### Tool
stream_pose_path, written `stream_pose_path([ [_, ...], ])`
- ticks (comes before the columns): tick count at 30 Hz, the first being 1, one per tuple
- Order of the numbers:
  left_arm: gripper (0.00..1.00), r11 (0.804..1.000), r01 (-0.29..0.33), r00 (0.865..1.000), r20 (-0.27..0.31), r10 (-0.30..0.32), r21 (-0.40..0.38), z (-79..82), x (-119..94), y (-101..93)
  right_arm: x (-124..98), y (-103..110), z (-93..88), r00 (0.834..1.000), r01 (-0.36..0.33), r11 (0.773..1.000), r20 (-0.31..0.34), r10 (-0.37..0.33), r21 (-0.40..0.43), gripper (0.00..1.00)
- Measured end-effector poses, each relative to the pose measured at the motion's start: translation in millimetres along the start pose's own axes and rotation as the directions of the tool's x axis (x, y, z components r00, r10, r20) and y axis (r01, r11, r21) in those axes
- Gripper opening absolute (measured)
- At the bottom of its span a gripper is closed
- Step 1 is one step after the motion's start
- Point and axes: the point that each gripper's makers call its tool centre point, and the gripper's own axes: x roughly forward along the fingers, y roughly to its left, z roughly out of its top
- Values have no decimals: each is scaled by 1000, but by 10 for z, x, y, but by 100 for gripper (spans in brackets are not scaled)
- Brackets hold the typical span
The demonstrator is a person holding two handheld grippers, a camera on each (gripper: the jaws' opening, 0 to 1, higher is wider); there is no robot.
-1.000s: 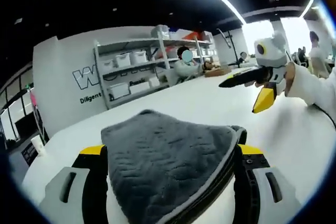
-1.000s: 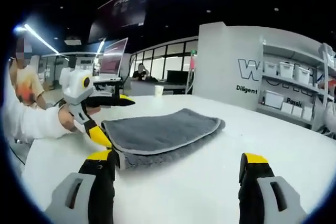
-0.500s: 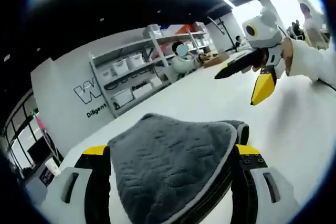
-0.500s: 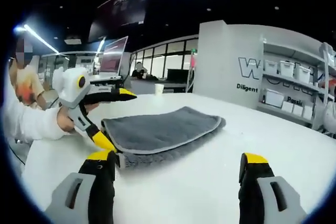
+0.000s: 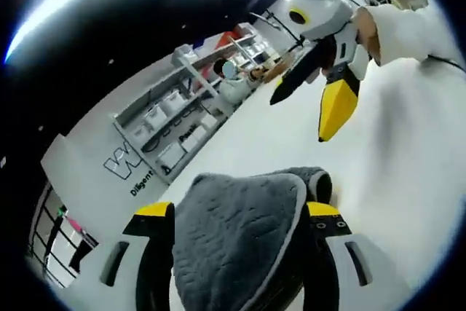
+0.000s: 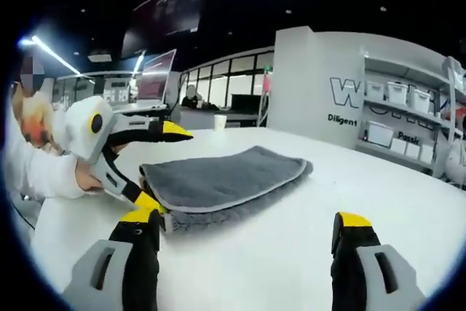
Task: Open the folded towel by lifting each exposed corner and separating the folded layers until the towel lies flat within the target outline without major curled edges
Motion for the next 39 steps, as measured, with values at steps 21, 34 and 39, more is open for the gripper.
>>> stream_pose_path([
  [21, 25, 976, 126, 992, -13, -126, 176, 121, 133, -330, 5, -32, -22, 1000, 5, 1000, -7, -5, 19, 99],
  [34, 8, 966, 178, 984, -12, -179, 185, 143, 168, -427, 8, -27, -37, 1000, 4, 1000, -13, -3, 22, 99],
  [39, 3, 967, 186, 982, -8, -188, 176, 144, 169, -428, 10, -29, -46, 1000, 4, 1000, -16, -4, 25, 99],
])
